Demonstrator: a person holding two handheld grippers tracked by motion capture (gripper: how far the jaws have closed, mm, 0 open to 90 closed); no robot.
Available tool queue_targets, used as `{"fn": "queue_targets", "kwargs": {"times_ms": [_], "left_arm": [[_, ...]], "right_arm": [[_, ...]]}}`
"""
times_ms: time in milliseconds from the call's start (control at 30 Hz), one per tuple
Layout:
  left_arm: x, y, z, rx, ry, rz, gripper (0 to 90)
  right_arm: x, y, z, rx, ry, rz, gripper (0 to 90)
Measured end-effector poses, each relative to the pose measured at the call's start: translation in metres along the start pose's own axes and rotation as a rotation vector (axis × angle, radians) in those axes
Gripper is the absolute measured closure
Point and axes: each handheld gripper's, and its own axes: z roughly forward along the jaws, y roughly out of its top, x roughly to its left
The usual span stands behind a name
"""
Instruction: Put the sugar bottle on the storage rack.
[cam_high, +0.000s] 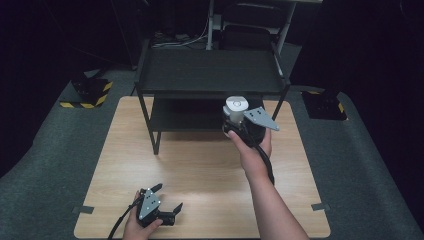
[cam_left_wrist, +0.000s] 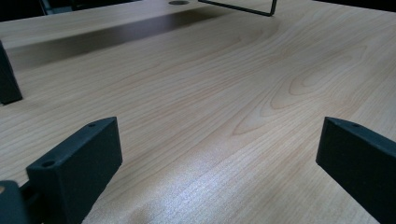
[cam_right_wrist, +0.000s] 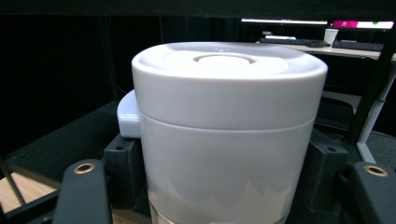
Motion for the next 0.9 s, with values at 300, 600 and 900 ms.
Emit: {"fn": "queue_targets", "kwargs": {"times_ms": [300, 600, 900], "left_arm": [[0.001, 0.0, 0.0, 0.002, -0.005, 0.0, 0.4], [0.002, 0.0, 0.0, -0.001, -0.01, -0.006, 0.4], [0.003, 0.0, 0.0, -0.002, -0.014, -0.004, 0.4]], "right_arm": [[0.003, 0.003, 0.024, 0.002, -0.009, 0.002, 30.7], [0.005, -0.002, 0.051, -0.003, -0.028, -0.01, 30.7], [0.005, -0.01, 0.067, -0.023, -0.056, 0.015, 30.6]]}}
